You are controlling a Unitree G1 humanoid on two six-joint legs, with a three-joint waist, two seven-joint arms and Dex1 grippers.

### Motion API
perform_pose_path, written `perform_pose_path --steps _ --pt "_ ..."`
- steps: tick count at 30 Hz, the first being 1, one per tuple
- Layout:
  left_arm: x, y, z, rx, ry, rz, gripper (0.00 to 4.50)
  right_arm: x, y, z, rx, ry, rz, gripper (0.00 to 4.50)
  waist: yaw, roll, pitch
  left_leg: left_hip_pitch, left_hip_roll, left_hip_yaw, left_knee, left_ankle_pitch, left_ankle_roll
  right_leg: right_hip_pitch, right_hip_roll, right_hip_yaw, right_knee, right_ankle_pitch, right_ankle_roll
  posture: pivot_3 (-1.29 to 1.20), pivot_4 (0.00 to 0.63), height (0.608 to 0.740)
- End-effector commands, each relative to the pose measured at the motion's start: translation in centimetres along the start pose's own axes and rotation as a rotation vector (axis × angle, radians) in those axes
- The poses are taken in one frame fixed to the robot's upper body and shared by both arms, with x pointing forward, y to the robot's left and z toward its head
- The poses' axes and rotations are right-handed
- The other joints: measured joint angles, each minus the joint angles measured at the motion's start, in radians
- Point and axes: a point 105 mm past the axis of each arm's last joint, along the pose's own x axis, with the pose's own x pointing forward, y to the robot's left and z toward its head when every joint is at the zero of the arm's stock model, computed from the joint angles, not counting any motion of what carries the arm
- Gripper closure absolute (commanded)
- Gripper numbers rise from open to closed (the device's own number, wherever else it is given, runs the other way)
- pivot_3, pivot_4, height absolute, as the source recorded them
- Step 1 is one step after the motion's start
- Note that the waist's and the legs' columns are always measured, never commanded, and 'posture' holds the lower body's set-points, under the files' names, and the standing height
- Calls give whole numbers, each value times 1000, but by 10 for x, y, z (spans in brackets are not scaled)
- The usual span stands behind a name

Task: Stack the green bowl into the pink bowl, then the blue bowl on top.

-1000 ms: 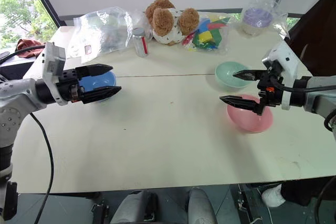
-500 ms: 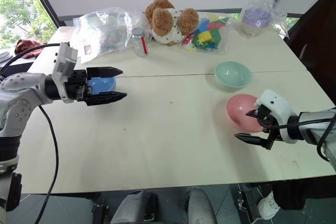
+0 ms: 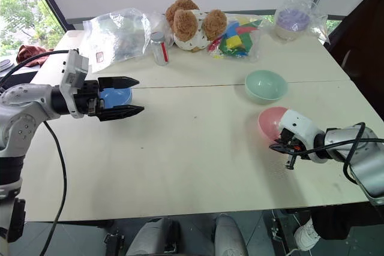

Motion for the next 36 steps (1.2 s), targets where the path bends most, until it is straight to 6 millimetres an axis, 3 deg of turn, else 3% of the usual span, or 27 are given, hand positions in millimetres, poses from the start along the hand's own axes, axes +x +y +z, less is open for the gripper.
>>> perform_pose_path --steps 1,6,9,12,17,23,26,29,32,35,36 --pt "-8 0 13 62 -15 31 0 -7 0 25 -162 -24 14 4469 0 0 0 0 0 0 0 0 0 0 0 0 0 0 0 0 150 740" --pt "-12 5 15 68 -15 52 0 -9 13 81 -392 -144 125 4469 -3 0 0 0 0 0 0 0 0 -1 0 0 1 0 0 0 150 740" --pt "-13 7 17 76 -17 67 0 12 21 119 -547 -234 193 4469 -10 0 0 1 1 0 0 0 -1 -1 0 0 1 0 0 0 150 740" --pt "-14 8 19 81 -18 74 0 32 28 139 -633 -268 247 4469 -3 -1 0 1 1 0 0 1 -1 -1 1 0 2 0 0 0 150 740" --pt "-24 5 24 87 -11 115 0 70 38 151 -776 -254 324 4469 -3 -1 0 -1 0 0 0 1 -1 -2 0 -1 0 0 0 0 150 740" --pt "-36 -3 23 81 8 170 0 89 44 150 -886 -226 375 4469 -3 -1 0 -1 0 0 0 1 -2 -2 0 -1 0 0 0 0 150 740" --pt "-37 -4 23 78 7 178 0 91 46 158 -892 -246 378 3405 -4 -1 0 -1 0 0 0 1 -2 -2 0 -1 1 0 0 0 150 740" --pt "-37 -5 23 76 6 182 0 84 43 168 -890 -277 367 1874 -5 -1 0 0 0 0 0 1 -2 -2 0 -1 2 0 0 0 150 740" --pt "-36 -4 23 74 4 178 0 62 32 183 -853 -328 318 181 -3 -1 0 0 0 0 0 1 -2 -3 -1 -1 3 0 0 0 150 740" --pt "-33 -3 24 74 -4 170 0 40 17 194 -774 -382 255 38 -3 -1 0 0 0 0 0 1 -2 -3 -2 -1 3 0 0 0 150 740" --pt "-32 -2 24 73 -8 166 0 30 2 193 -728 -377 199 38 -3 -1 0 0 0 0 0 1 -2 -3 -2 -1 3 0 0 0 150 740"
